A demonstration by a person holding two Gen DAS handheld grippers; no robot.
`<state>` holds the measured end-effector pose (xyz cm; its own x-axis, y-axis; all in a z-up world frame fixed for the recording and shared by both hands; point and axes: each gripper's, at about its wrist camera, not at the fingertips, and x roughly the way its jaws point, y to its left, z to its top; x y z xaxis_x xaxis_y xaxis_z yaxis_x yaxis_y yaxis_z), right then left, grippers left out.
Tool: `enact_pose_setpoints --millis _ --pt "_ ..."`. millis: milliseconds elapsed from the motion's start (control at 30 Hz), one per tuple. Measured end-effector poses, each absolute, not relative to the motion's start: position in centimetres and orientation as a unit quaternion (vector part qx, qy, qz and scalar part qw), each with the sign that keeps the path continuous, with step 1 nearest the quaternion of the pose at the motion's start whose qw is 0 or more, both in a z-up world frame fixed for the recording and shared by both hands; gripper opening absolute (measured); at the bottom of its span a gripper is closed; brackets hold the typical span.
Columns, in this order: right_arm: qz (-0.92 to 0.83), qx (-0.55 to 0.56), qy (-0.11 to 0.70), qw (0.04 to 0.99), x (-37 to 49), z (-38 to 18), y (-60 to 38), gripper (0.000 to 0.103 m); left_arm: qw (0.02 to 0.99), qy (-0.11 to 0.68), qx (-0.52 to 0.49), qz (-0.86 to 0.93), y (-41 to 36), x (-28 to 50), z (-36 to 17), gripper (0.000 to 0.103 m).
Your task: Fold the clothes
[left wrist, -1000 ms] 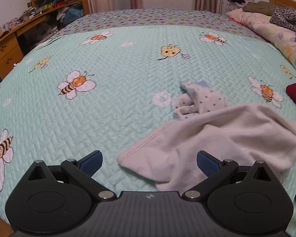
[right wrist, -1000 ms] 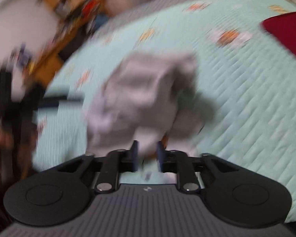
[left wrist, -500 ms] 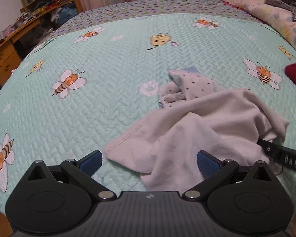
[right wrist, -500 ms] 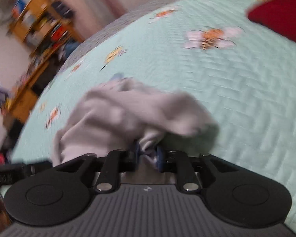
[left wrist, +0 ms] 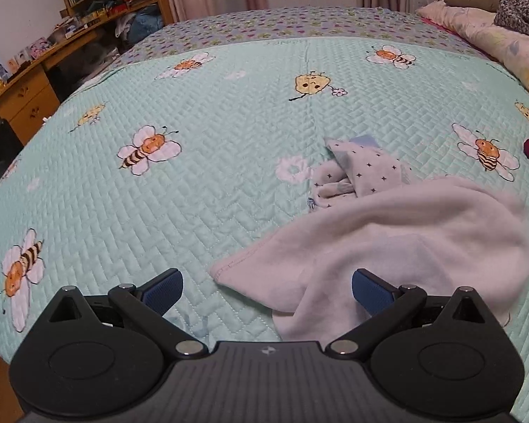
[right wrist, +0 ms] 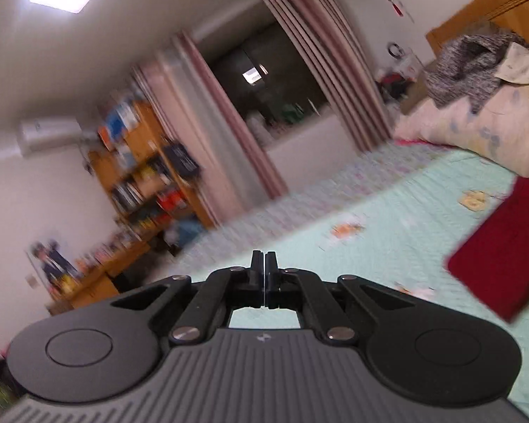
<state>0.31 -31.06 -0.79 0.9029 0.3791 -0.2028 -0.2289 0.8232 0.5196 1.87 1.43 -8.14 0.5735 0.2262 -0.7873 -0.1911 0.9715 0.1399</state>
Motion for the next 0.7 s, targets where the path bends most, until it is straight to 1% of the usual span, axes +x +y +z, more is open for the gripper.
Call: enact_pose_setpoints --millis 33,67,100,133,167,200,333,400,433,467,500,533,567,633,700 --pt "0.149 0.244 0.171 0.943 0.4 -1.5 -31.5 0.007 0.887 0.447 0.020 0.115 1.4 1.9 -8.3 0.102" --pt "0.133 0.251 0.210 0.936 0.9 -3.3 -31.7 0.016 0.885 0.450 0.021 0.115 1.3 2.0 -8.6 0.102" --pt "0.118 0.257 0.248 0.927 1.4 -5.1 -31.8 0.033 0.884 0.453 0.022 0.113 1.2 2.0 -8.8 0.102" --pt "0.110 0.266 0.279 0.916 2.0 -7.1 -31.7 0.043 0.883 0.456 0.023 0.111 1.2 2.1 -9.0 0.102" --pt "0.107 0.270 0.300 0.909 2.4 -9.1 -31.2 0.058 0.882 0.457 0.025 0.109 1.1 2.1 -9.1 0.102" --pt "0.099 0.271 0.320 0.902 3.1 -10.8 -30.7 0.062 0.883 0.456 0.027 0.107 1.0 2.0 -9.1 0.102" --pt "0.100 0.290 0.390 0.868 6.7 -15.5 -29.2 0.065 0.886 0.450 0.032 0.107 1.2 1.7 -8.8 0.102" --pt "0.085 0.285 0.408 0.864 6.3 -17.1 -27.6 0.067 0.886 0.449 0.028 0.111 1.6 1.8 -8.7 0.102" --pt "0.086 0.292 0.397 0.866 6.3 -17.5 -27.1 0.067 0.886 0.449 0.026 0.115 1.8 1.8 -8.7 0.102" --pt "0.102 0.291 0.380 0.872 6.3 -17.7 -26.5 0.060 0.885 0.450 0.025 0.118 1.9 1.8 -8.8 0.102" --pt "0.127 0.286 0.376 0.872 6.8 -17.4 -26.0 0.021 0.884 0.451 0.023 0.122 2.1 1.9 -8.8 0.102" --pt "0.145 0.279 0.382 0.869 7.4 -17.0 -25.1 0.007 0.883 0.452 0.021 0.127 2.4 1.9 -8.8 0.102" --pt "0.153 0.267 0.379 0.873 7.7 -16.1 -24.0 0.007 0.882 0.453 0.018 0.132 2.6 2.0 -8.7 0.102" --pt "0.190 0.252 0.347 0.883 7.7 -13.9 -22.3 0.007 0.881 0.450 0.011 0.142 3.2 1.9 -8.4 0.102" --pt "0.235 0.288 0.294 0.881 7.3 -10.8 -22.2 0.007 0.884 0.443 0.001 0.153 4.0 1.6 -7.9 0.102"
